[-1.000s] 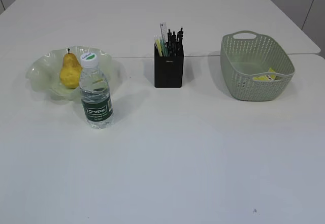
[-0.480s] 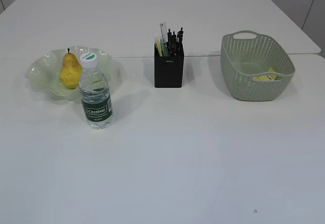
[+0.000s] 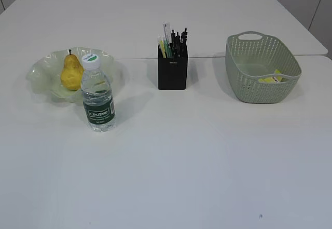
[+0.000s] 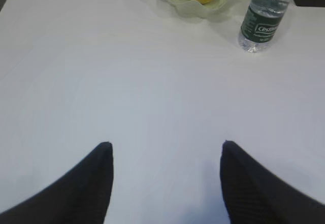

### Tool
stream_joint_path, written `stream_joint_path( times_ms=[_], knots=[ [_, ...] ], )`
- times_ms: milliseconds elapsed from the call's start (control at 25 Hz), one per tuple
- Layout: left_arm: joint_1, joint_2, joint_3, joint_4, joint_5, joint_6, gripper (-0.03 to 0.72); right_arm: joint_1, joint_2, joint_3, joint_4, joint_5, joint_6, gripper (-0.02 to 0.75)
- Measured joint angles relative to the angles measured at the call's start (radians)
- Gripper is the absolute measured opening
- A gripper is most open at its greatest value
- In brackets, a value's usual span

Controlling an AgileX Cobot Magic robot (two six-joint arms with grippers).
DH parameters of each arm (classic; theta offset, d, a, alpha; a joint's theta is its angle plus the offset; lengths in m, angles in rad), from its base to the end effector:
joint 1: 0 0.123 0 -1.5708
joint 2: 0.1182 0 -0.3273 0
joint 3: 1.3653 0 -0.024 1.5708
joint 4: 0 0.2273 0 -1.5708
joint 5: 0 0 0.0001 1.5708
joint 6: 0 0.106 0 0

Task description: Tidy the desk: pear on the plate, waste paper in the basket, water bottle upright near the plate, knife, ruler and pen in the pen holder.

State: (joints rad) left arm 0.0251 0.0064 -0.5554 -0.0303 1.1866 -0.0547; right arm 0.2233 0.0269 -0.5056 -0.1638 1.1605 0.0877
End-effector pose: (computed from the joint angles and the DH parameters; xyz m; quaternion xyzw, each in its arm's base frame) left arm -0.0658 -0.0046 0.2626 -0.0329 0.8719 -0.0223 0.4881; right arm -0.0529 -0.0283 0.2541 -0.0533 0.8787 -0.0082 0.4744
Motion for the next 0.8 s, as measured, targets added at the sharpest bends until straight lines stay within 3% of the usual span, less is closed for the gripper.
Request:
stream_joint_path(
  times_ms=[480, 800],
  knots=[
    [0.0, 0.0, 0.035, 0.023, -0.071, 0.0, 0.587, 0.0, 0.0, 0.0, 0.0, -0.004, -0.002, 0.389],
    [0.0, 0.0, 0.035, 0.03, -0.076, 0.0, 0.582, -0.004, -0.042, 0.0, 0.0, -0.006, -0.002, 0.389]
  ],
)
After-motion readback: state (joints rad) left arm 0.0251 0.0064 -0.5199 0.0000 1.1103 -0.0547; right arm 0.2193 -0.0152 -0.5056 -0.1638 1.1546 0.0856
